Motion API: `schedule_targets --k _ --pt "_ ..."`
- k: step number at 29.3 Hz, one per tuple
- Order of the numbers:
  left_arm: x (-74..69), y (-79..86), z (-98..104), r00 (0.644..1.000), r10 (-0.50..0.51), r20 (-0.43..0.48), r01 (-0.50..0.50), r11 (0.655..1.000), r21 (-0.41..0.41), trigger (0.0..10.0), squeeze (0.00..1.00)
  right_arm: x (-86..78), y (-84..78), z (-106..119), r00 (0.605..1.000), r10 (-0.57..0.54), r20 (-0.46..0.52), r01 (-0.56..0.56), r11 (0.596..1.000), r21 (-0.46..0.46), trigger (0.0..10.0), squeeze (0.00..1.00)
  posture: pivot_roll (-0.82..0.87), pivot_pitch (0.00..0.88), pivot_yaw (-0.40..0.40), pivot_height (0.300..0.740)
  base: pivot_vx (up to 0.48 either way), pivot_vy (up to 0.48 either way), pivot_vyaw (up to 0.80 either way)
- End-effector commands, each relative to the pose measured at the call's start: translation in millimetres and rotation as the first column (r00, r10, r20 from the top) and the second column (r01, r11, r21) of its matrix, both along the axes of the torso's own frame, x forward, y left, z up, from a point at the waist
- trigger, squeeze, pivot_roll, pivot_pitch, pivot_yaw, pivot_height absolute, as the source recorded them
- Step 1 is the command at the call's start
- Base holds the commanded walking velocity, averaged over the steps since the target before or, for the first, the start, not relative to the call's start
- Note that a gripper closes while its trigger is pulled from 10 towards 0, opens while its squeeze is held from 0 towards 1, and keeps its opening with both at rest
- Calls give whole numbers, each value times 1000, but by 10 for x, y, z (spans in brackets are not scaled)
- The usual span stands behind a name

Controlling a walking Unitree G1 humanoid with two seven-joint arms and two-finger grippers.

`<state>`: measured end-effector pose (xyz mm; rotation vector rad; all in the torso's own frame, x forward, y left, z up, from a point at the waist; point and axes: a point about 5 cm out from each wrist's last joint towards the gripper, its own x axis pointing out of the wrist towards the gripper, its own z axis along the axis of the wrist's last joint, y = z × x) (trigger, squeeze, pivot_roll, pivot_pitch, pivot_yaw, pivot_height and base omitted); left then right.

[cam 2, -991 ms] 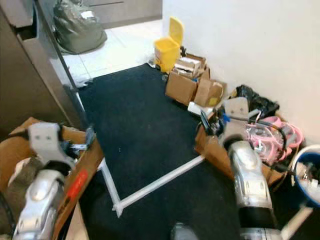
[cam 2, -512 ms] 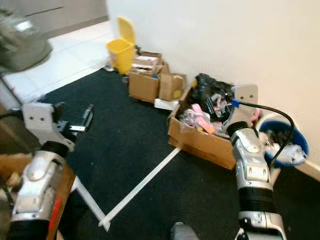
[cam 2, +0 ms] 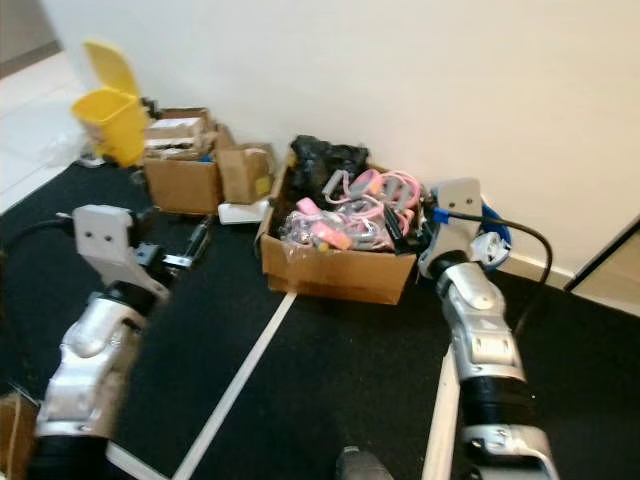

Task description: Picking trash to rubbish bin

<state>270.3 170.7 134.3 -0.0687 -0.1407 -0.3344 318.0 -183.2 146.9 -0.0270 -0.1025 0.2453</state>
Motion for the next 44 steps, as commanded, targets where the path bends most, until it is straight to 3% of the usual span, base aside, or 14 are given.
schedule_targets --k 1,7,44 --pt "-43 -42 -44 999 -34 -23 33 999 -26 10000 0 -42 126 -76 998 61 -32 -61 998 13 10000 0 19 0 -8 740 0 0 -788" --pt "-62 -126 -105 995 -91 -37 90 996 -25 10000 0 -64 247 -137 992 119 -44 -119 993 -8 10000 0 19 0 -8 740 0 0 -788" --pt "4 -116 -122 992 -119 -32 118 993 -19 10000 0 -5 203 -140 992 116 -54 -116 993 3 10000 0 19 0 -9 740 0 0 -788"
